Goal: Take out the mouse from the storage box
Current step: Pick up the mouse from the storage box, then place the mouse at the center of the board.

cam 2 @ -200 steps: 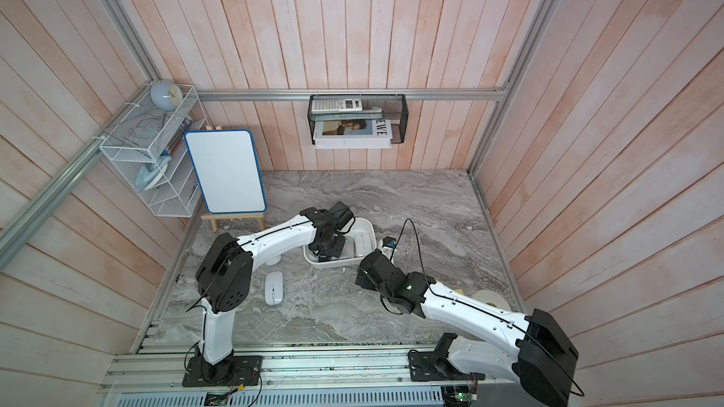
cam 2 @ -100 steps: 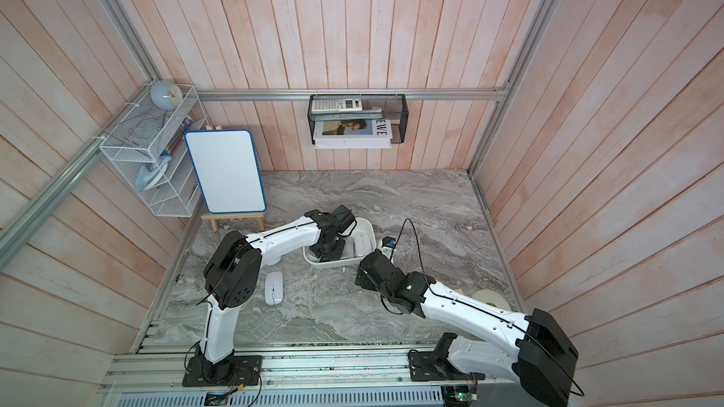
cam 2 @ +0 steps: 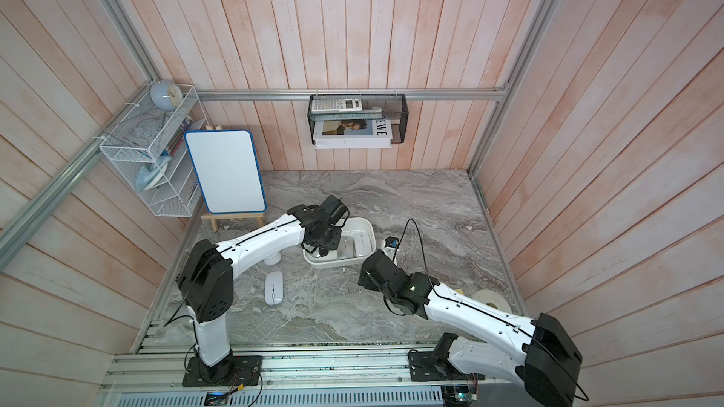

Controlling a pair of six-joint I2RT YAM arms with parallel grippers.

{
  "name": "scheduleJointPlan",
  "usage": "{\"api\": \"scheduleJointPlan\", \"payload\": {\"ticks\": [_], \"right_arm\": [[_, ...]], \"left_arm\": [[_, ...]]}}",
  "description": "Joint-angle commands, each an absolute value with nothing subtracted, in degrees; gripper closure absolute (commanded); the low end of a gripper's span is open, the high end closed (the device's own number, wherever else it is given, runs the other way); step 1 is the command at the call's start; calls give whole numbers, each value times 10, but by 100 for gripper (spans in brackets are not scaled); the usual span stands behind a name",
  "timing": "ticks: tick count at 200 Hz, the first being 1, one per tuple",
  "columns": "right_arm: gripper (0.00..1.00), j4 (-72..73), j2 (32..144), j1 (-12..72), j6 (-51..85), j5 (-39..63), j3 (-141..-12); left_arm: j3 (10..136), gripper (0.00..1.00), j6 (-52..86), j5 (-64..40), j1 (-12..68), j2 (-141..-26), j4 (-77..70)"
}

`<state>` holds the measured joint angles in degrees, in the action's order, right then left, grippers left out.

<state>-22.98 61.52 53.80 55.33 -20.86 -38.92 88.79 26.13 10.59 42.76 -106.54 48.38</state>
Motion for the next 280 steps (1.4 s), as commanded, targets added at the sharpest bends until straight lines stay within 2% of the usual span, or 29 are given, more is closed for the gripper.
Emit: {"api": "scheduleJointPlan", "payload": {"ticks": [1, 84, 136, 210, 280], "right_arm": [[21, -263, 596, 533, 542, -238, -408], [21, -273, 571, 527, 543, -243, -396], [21, -264, 579, 526, 547, -237, -392], [21, -267, 581, 524, 545, -235, -392], [21, -264, 612, 523, 544, -227, -409]], "left_arm": [[860, 83, 296, 106, 426, -1018, 446], [679, 83, 437, 67, 480, -866, 332], [574, 83, 528, 125, 550, -803, 283], [429, 83, 597, 99, 555, -719, 217], [317, 83, 668, 69, 551, -697, 133]]}}
